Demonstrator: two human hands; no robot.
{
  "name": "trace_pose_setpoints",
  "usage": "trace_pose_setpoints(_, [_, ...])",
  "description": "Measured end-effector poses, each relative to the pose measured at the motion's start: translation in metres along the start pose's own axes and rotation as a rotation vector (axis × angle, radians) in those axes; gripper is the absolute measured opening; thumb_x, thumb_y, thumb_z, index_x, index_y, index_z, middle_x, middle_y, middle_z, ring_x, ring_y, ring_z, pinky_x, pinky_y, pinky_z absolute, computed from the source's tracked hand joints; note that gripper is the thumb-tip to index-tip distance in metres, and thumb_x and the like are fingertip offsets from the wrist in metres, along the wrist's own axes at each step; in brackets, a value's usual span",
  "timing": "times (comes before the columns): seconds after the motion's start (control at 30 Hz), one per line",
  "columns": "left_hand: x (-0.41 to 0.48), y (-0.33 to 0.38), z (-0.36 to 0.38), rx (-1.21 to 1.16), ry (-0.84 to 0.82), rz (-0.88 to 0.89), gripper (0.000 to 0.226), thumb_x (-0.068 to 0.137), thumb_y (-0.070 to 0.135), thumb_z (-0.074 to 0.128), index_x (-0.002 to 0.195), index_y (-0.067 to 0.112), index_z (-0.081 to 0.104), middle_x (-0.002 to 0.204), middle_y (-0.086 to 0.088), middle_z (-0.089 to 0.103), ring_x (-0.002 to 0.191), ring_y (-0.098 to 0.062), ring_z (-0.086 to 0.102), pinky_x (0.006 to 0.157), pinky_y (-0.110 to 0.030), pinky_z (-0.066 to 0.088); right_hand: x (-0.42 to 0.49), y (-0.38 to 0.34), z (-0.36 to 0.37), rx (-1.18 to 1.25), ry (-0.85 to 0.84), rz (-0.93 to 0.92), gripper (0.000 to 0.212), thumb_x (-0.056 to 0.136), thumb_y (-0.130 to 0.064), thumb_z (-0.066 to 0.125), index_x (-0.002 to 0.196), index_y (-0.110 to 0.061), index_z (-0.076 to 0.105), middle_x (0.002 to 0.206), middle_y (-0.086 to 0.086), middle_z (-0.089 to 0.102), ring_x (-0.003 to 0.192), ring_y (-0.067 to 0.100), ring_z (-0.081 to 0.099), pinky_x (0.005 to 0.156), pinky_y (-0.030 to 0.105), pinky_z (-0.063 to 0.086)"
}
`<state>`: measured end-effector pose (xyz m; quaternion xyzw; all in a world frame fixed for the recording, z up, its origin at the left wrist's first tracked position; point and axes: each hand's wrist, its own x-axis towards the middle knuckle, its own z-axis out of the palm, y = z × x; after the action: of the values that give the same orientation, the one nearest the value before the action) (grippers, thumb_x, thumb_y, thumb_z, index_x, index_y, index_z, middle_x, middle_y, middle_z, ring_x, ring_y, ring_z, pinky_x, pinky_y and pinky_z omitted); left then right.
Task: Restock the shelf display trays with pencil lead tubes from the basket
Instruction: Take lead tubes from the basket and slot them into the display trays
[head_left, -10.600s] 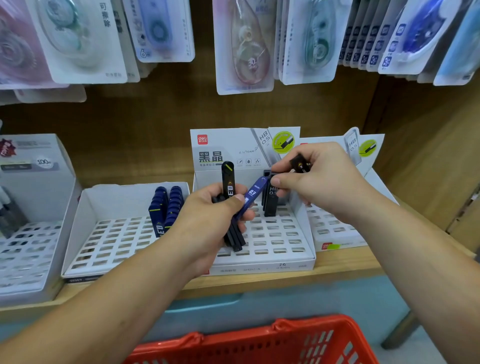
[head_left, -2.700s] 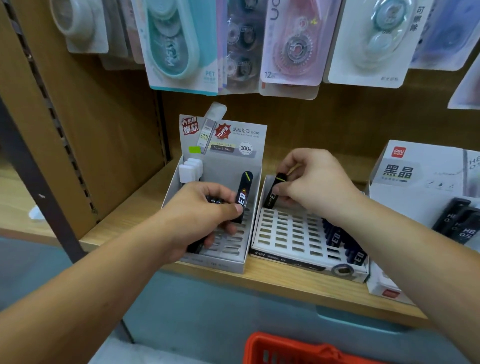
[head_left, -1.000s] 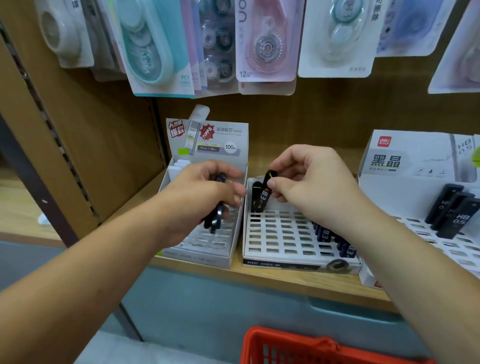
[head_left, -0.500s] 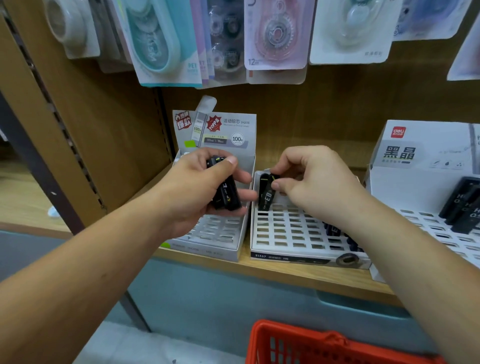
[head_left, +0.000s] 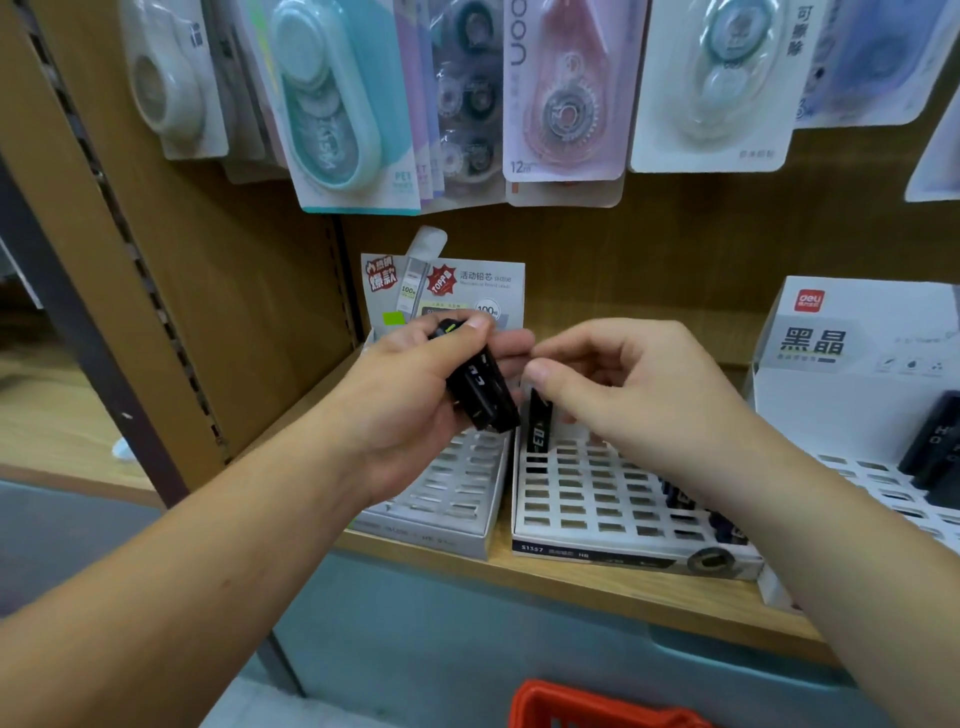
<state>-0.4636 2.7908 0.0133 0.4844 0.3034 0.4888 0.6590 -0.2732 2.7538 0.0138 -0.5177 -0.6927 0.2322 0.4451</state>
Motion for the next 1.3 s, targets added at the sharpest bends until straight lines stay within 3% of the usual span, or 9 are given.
trace_pose_setpoints(0.1, [0.002,-0.005,0.009,0.026,-0.036,0.026,0.016,0.107,0.02,0.053,0.119,0.012,0.056,0.123,-0.012,0.075,0.118,-0.033,0.07,0.106,-0.051,0.051,-0.004,-0.008,0.002,0.214,-0.068,0.074,0.017,0.086,-0.021,0.082,0.101,-0.023,0.076,0.088,0.001,0.079,0.081,0.017,0.077,0.063,0.033,0.063])
trace_pose_setpoints(0.37, [0.002,-0.002,0.007,0.043,-0.077,0.013,0.029,0.103,0.003,0.055,0.131,0.007,0.062,0.125,-0.015,0.073,0.116,-0.029,0.071,0.1,-0.04,0.058,-0.008,0.001,-0.004,0.477,-0.094,0.216,0.031,0.086,0.007,0.075,0.112,-0.01,0.074,0.093,0.012,0.079,0.082,0.021,0.077,0.064,0.03,0.061])
trace_pose_setpoints(0.47, [0.002,0.002,0.0,0.117,0.03,0.053,0.023,0.103,0.001,0.055,0.125,0.005,0.062,0.111,-0.017,0.077,0.095,-0.025,0.077,0.086,-0.038,0.064,-0.009,0.002,-0.006,0.52,-0.045,0.267,0.027,0.083,0.008,0.077,0.107,-0.006,0.074,0.089,0.014,0.079,0.079,0.025,0.077,0.064,0.032,0.063])
trace_pose_setpoints(0.53, [0.002,0.003,-0.001,0.255,0.095,0.077,0.021,0.103,0.003,0.057,0.122,0.007,0.065,0.092,-0.011,0.074,0.066,-0.018,0.066,0.062,-0.032,0.06,-0.009,0.001,-0.008,0.528,-0.024,0.269,0.026,0.082,0.008,0.078,0.104,-0.005,0.073,0.087,0.014,0.078,0.077,0.027,0.077,0.064,0.033,0.064])
trace_pose_setpoints(0.67, [0.0,0.0,0.004,0.4,0.063,0.089,0.02,0.099,0.024,0.069,0.109,0.007,0.069,0.065,-0.005,0.053,0.047,-0.015,0.039,0.045,-0.025,0.032,-0.01,-0.002,-0.006,0.391,-0.015,0.185,0.023,0.082,0.0,0.082,0.1,-0.012,0.077,0.086,0.007,0.079,0.078,0.022,0.077,0.065,0.032,0.062])
trace_pose_setpoints(0.87, [0.002,0.0,0.015,0.579,0.072,0.146,0.016,0.096,0.028,0.073,0.092,0.013,0.072,0.056,-0.003,0.05,0.046,-0.014,0.04,0.04,-0.023,0.033,-0.013,0.002,0.0,-0.046,0.019,-0.019,0.009,0.085,-0.022,0.084,0.086,-0.029,0.077,0.08,-0.011,0.074,0.075,0.005,0.07,0.063,0.016,0.055])
trace_pose_setpoints(0.97, [0.001,0.0,0.014,0.641,-0.033,0.122,0.012,0.101,0.025,0.066,0.103,0.02,0.077,0.056,0.003,0.048,0.049,-0.011,0.04,0.042,-0.022,0.033,-0.01,0.006,-0.004,0.1,0.033,0.044,0.009,0.086,-0.02,0.083,0.09,-0.027,0.077,0.083,-0.002,0.077,0.074,0.018,0.074,0.063,0.037,0.063])
trace_pose_setpoints(1.17, [0.0,0.0,0.015,0.601,-0.003,0.111,0.018,0.102,0.016,0.064,0.119,0.018,0.069,0.072,-0.006,0.067,0.055,-0.014,0.051,0.045,-0.025,0.037,-0.006,0.008,-0.005,0.152,-0.017,0.041,0.042,0.088,-0.005,0.079,0.117,-0.029,0.06,0.078,0.009,0.074,0.068,0.02,0.076,0.065,0.037,0.065])
trace_pose_setpoints(1.3, [0.0,0.004,0.007,0.359,0.033,-0.013,0.018,0.098,-0.003,0.056,0.115,0.003,0.06,0.092,-0.019,0.075,0.065,-0.019,0.061,0.054,-0.028,0.043,-0.001,0.015,-0.002,0.021,-0.009,-0.004,0.024,0.093,-0.012,0.075,0.105,-0.033,0.071,0.085,0.0,0.076,0.076,0.014,0.077,0.073,0.039,0.065])
